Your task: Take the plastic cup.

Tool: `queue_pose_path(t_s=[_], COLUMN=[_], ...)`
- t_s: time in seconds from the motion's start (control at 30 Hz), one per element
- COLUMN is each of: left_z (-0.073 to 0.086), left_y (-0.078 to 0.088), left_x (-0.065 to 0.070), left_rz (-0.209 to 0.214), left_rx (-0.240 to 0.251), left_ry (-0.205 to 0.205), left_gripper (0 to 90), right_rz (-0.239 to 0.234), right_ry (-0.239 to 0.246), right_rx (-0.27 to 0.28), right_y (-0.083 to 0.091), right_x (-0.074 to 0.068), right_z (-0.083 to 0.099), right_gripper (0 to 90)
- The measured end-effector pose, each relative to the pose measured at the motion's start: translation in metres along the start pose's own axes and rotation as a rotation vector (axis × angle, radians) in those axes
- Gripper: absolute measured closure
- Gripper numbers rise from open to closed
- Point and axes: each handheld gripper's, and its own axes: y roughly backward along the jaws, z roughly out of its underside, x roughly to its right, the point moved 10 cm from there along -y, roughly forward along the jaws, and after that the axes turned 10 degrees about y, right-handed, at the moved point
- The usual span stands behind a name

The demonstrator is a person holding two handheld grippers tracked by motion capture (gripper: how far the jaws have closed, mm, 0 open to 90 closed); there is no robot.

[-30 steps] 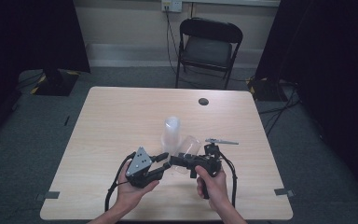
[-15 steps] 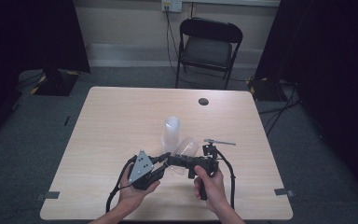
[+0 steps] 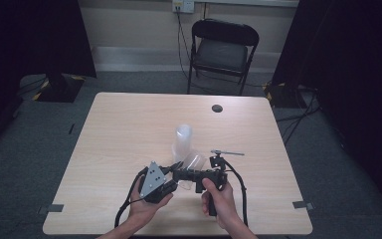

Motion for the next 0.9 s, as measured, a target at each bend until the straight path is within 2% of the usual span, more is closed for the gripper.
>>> queue_pose_path(t_s=[0.07, 0.13, 0.17, 0.33, 0.63, 0.77, 0.8, 0.9], left_z=[0.000, 0.000, -0.001, 0.000, -0.001, -0.001, 0.000, 0.000], left_y=[0.001, 0.000, 0.001, 0.001, 0.004, 0.004, 0.003, 0.003], left_x=[-0.002, -0.004, -0.005, -0.006, -0.013, -0.019, -0.022, -0.025], left_rz=[0.001, -0.003, -0.003, -0.003, -0.027, -0.036, -0.037, -0.037], left_rx=[-0.005, -0.007, -0.009, -0.019, -0.013, -0.017, -0.022, -0.029], left_ry=[0.014, 0.025, 0.022, 0.016, 0.019, 0.039, 0.073, 0.080], left_gripper=[81.3, 83.4, 84.7, 86.5, 89.2, 89.7, 89.7, 89.8], right_rz=[-0.003, 0.017, 0.032, 0.045, 0.037, 0.050, 0.052, 0.060], right_ry=[-0.005, 0.016, 0.029, 0.048, 0.056, 0.068, 0.070, 0.074], right_rx=[0.006, 0.019, 0.024, 0.035, 0.040, 0.037, 0.040, 0.041], right_y=[0.000, 0.002, 0.003, 0.004, 0.008, 0.011, 0.012, 0.013], right_x=[0.000, 0.002, 0.004, 0.005, 0.003, 0.005, 0.006, 0.008], right_z=[0.000, -0.002, -0.003, -0.004, -0.006, -0.007, -0.007, -0.008], right_gripper=[27.0, 24.7, 22.3, 20.2, 17.3, 17.1, 17.1, 17.2])
